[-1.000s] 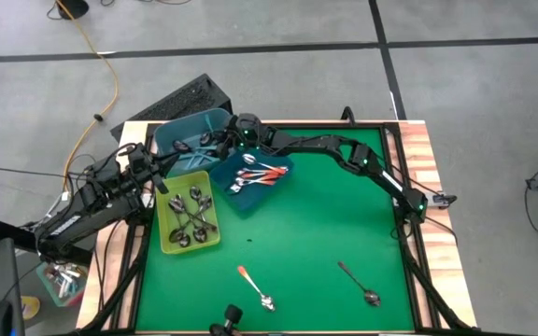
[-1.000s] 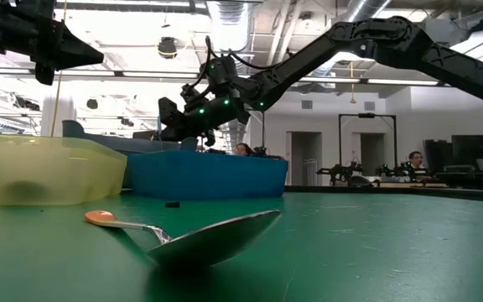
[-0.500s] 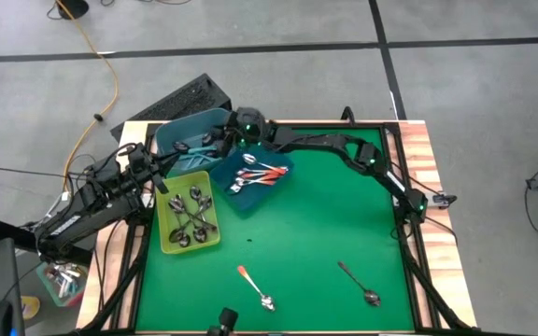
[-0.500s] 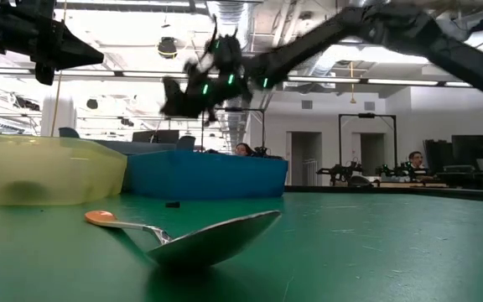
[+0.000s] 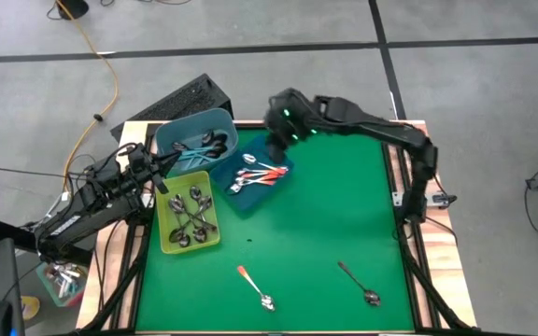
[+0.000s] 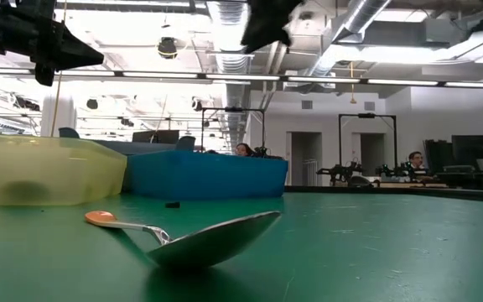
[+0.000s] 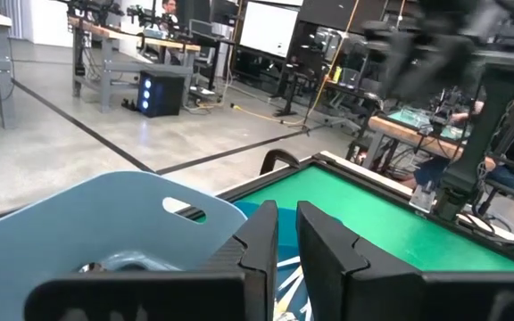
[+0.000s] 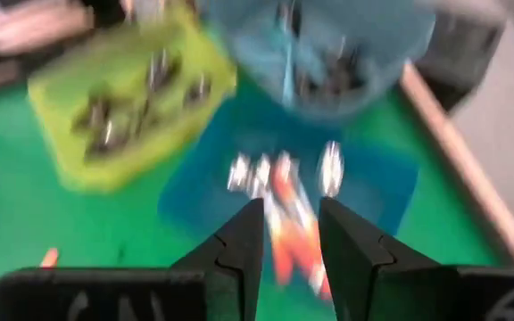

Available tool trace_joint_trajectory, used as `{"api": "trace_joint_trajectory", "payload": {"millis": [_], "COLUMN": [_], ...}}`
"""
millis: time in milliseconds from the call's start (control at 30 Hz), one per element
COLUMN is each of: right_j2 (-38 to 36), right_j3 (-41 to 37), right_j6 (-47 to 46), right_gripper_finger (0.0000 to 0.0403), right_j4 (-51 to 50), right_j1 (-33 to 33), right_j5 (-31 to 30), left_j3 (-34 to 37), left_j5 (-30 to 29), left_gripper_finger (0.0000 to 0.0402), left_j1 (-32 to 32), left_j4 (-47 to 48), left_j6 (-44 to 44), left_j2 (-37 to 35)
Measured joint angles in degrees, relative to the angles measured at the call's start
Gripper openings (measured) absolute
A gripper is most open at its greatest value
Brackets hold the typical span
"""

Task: Sort silverware by color (type)
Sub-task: Put the black spoon into the green bin

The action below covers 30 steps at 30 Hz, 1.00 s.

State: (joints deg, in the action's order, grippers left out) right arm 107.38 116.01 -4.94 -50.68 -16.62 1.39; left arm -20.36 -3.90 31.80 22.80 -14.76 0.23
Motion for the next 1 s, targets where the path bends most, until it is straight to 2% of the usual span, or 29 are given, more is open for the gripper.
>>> {"api": "trace_joint_trajectory", "payload": {"millis": [133,333,467,567,700,800,1000], "right_j2": [-3.9,-4.9,-2.1,0.7,4.0,6.7,8.1], "right_j3": [-0.1,-0.1,0.0,-0.1,-1.3,-3.5,-13.3], "right_j6": [-5.9,-20.4,-34.7,-48.2,-60.7,-69.3,-76.9], "right_gripper_finger": [0.012,0.012,0.0121,0.0121,0.0121,0.0122,0.0149], "right_j4": [-14.6,-30.2,-34.7,-38.9,-38.4,-39.4,-35.7], "right_j1": [7.5,25.5,37.6,44.9,52.0,54.9,58.6], "right_j5": [-4.5,-19.5,-27.3,-28.1,-25.7,-18.5,-5.0], "left_j3": [0.0,0.0,0.0,0.0,0.0,0.0,0.0], "left_j5": [0.0,0.0,0.0,0.0,0.0,0.0,0.0], "left_gripper_finger": [0.0029,0.0029,0.0029,0.0029,0.0029,0.0029,0.0029], "left_j1": [0.0,0.0,0.0,0.0,0.0,0.0,0.0], "left_j4": [0.0,0.0,0.1,0.1,0.1,0.1,0.0], "left_j6": [-0.1,-0.1,-0.1,-0.1,0.0,0.0,0.0], "left_j2": [0.0,0.0,0.0,0.0,0.0,0.0,0.0]}}
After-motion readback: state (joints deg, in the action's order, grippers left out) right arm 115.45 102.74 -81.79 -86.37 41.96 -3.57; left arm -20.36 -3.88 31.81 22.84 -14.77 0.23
